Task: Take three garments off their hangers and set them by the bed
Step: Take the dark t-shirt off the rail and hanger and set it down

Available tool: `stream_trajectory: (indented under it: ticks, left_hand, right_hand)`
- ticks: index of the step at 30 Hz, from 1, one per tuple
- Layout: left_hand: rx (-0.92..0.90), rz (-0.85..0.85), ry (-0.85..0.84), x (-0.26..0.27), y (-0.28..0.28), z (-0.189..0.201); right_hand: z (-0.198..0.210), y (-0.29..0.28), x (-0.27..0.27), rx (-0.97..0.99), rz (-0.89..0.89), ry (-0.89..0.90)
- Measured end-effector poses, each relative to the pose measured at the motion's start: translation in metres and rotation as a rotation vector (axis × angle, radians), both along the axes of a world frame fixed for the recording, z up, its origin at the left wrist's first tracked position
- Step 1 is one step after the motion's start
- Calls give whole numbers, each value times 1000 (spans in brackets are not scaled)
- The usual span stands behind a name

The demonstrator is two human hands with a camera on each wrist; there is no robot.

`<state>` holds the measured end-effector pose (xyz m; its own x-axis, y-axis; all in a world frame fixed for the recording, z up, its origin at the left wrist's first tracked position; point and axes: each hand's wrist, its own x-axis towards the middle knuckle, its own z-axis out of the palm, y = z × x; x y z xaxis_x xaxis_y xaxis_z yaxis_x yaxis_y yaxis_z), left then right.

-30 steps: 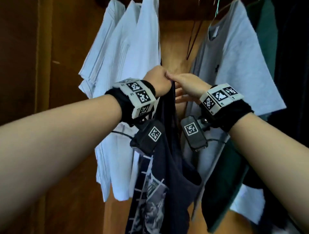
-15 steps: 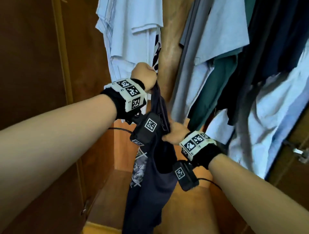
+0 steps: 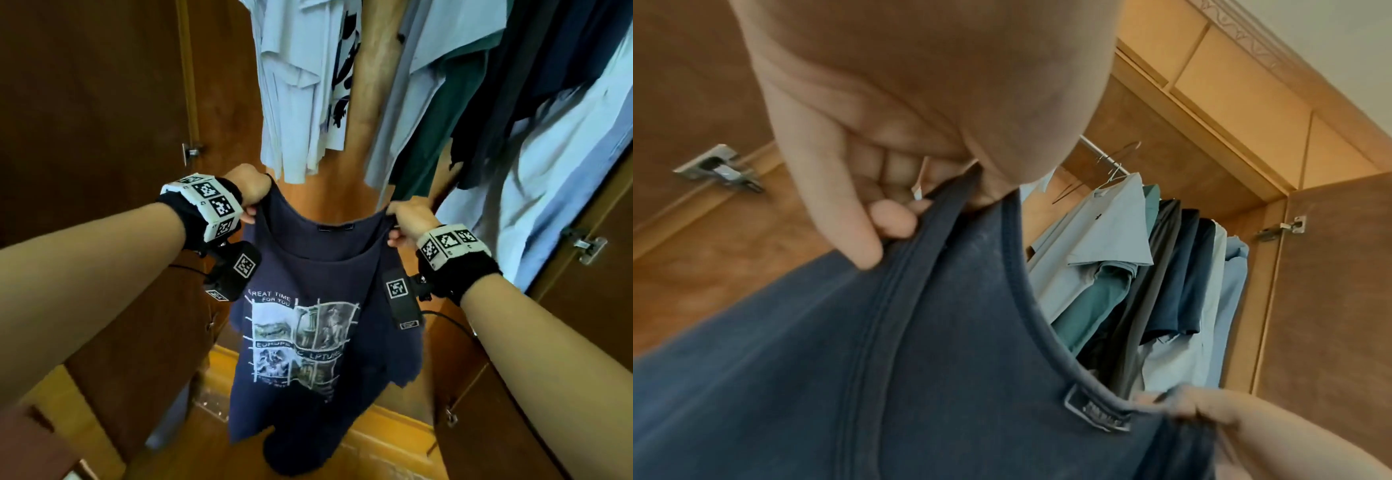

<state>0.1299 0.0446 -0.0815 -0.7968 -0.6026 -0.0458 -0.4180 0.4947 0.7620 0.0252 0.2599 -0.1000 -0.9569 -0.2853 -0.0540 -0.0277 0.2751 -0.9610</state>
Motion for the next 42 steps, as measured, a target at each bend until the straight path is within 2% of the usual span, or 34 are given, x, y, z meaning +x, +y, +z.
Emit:
stream_trajectory:
  ticks: [4, 8, 13, 17, 20, 21, 23, 25, 26, 29, 31, 33, 36, 39, 42]
  left_hand:
    - [91, -57, -33, 46, 34, -23]
    - [176, -94, 58, 94, 72, -42]
    - [229, -2, 180, 162, 84, -60]
    - [242, 78, 264, 219, 79, -76]
    - [305, 145, 311, 260, 69, -91]
    - [331, 148, 292, 275, 65, -97]
    - [372, 51, 168, 297, 61, -110]
    - [396, -65, 40, 315, 61, -123]
    - [366, -57, 2, 322, 59, -130]
    - [197, 186, 44, 336, 44, -148]
    - [188, 345, 87, 349, 27, -162]
    - [278, 467, 162, 365, 12, -177]
    - [356, 588, 241, 396, -13, -193]
    - [418, 615, 282, 420, -41, -202]
    - [512, 605, 333, 438, -69, -198]
  right_hand:
    - [-12, 11, 49, -69, 248, 30]
    - [-29, -1, 105, 42, 550, 73]
    - [-58, -30, 160, 156, 876, -8]
    - [-69, -50, 191, 258, 999, 82]
    - [-78, -68, 223, 168, 968, 94]
    - [-81, -75, 234, 112, 948, 60]
    - [-82, -86, 251, -2, 931, -22]
    - [-85, -99, 271, -75, 978, -87]
    - [-87, -106, 283, -94, 1016, -111]
    - [-98, -125, 314, -151, 1074, -218]
    - [-114, -139, 328, -183, 1049, -304]
    - [-137, -151, 331, -110, 1048, -293]
    - [-180, -168, 346, 161, 1160, -299]
    - [-218, -188, 369, 446, 1276, -290]
    - [-246, -216, 395, 566, 1242, -203]
